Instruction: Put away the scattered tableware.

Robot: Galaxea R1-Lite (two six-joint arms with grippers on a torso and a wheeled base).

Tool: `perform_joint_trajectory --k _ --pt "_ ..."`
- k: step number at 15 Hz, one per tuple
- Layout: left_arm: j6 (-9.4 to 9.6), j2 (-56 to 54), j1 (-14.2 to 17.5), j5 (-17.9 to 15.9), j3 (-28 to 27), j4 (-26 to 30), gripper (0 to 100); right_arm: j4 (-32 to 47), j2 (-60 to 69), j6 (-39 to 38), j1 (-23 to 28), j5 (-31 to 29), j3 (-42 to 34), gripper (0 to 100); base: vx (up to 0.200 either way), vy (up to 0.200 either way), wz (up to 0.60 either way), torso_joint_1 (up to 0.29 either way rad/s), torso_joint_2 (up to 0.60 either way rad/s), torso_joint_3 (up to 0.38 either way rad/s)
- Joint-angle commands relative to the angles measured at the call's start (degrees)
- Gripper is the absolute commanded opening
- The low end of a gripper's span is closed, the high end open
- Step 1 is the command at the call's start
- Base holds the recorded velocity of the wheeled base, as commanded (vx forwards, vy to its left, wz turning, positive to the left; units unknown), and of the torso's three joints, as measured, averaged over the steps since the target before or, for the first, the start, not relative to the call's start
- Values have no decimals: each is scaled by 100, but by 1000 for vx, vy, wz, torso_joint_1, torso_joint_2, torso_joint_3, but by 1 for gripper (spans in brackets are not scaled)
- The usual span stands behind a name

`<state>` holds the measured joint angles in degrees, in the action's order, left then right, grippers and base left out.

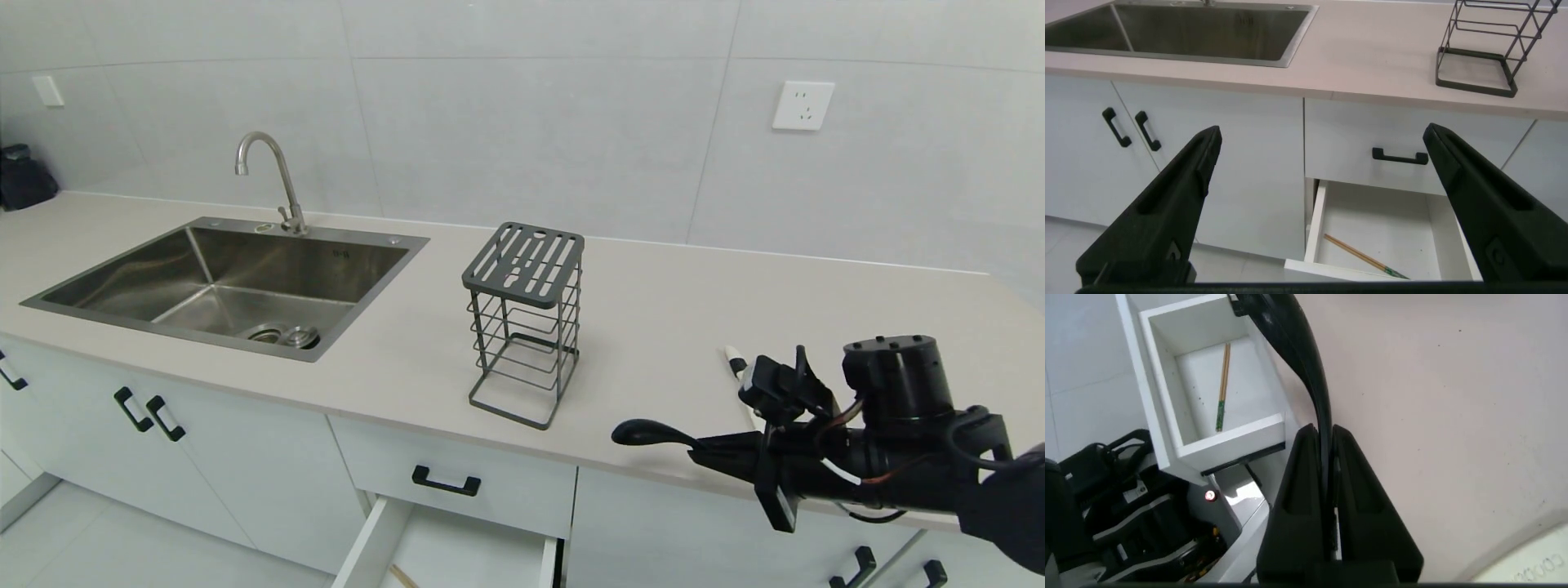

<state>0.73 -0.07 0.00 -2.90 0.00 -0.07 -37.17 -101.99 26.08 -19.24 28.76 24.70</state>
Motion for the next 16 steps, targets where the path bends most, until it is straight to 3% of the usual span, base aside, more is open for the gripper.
perform_joint_trajectory --k 1,9,12,14,16 --pt "6 7 0 0 0 -1 100 17 337 20 -1 7 -132 0 0 0 0 0 0 0" --pt "6 7 0 0 0 -1 100 113 847 99 -564 7 -554 0 0 0 0 0 0 0" --pt "-3 7 0 0 0 -1 100 52 970 -208 -1144 -46 -545 0 0 0 0 0 0 0" --pt "-3 7 0 0 0 -1 100 -141 698 -604 -1891 -239 -325 0 0 0 0 0 0 0" --pt "6 7 0 0 0 -1 100 -229 337 -648 -1961 -327 -44 0 0 0 0 0 0 0"
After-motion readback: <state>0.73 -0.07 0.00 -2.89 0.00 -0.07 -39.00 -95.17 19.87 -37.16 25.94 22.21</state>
